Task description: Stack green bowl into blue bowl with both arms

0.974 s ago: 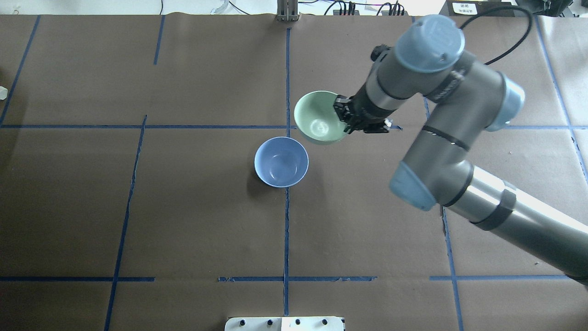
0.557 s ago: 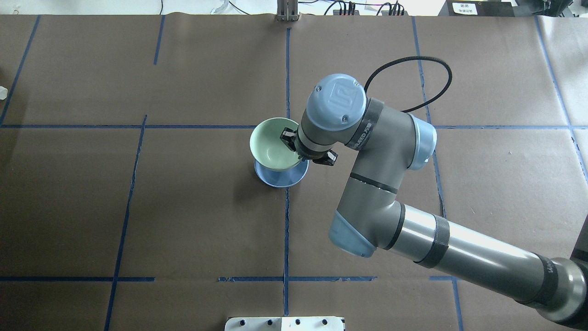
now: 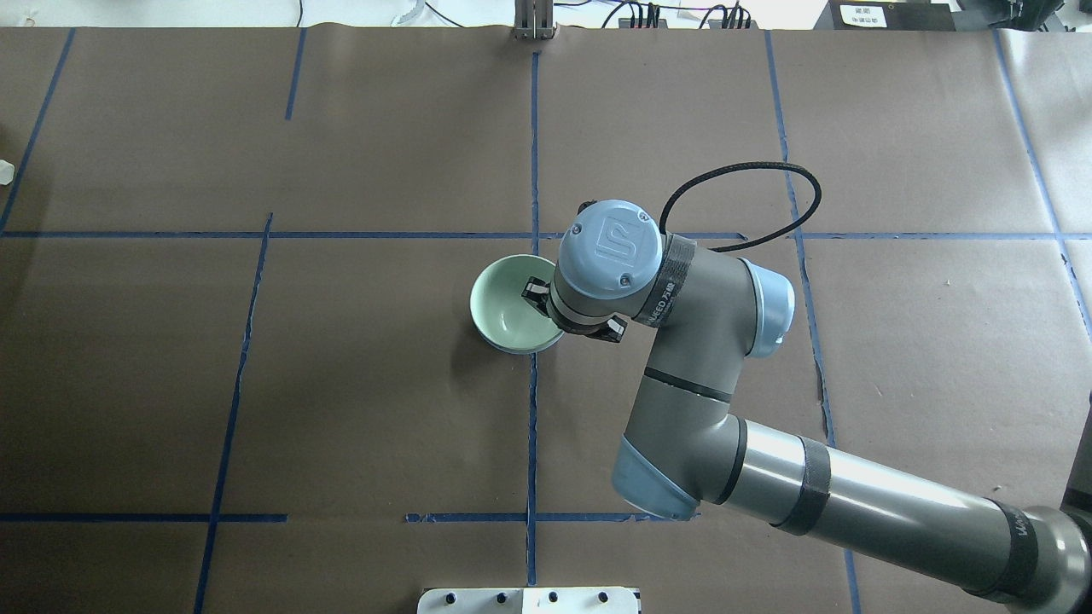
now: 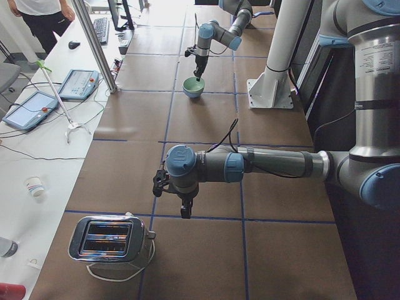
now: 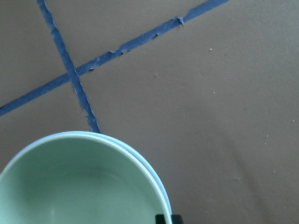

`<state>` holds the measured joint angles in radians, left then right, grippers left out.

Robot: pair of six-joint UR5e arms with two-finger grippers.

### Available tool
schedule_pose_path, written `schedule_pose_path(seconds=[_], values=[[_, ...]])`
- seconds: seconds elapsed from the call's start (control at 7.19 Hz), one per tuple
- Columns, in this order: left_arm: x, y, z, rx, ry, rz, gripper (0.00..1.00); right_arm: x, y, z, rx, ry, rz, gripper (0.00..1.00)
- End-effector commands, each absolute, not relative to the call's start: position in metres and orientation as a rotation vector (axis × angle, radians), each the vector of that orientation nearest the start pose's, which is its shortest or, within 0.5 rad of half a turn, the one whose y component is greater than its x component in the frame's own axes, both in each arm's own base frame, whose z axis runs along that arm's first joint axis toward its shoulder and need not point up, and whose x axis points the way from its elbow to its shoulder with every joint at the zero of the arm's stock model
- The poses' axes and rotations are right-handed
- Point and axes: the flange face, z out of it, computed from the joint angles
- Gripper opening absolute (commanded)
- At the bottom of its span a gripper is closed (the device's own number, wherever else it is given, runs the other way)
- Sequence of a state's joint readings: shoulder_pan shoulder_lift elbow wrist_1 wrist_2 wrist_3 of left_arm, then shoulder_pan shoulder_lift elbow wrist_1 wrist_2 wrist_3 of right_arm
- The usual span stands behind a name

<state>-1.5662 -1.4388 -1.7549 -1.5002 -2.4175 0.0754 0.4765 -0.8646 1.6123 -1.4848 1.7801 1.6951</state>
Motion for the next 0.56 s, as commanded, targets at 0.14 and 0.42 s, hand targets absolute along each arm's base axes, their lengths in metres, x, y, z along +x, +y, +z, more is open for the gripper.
schedule_pose_path(seconds=[0.14,0.42], values=[[-0.057,-0.434,0.631,0.013,0.847,0.067,1.00,-0.573,-0.423,0.210,-0.049,-0.865,0.477,0.54],[-0.057,-0.435,0.630,0.023,0.844,0.081,1.00,-0.534,-0.455,0.195,-0.062,-0.906,0.454,1.00]])
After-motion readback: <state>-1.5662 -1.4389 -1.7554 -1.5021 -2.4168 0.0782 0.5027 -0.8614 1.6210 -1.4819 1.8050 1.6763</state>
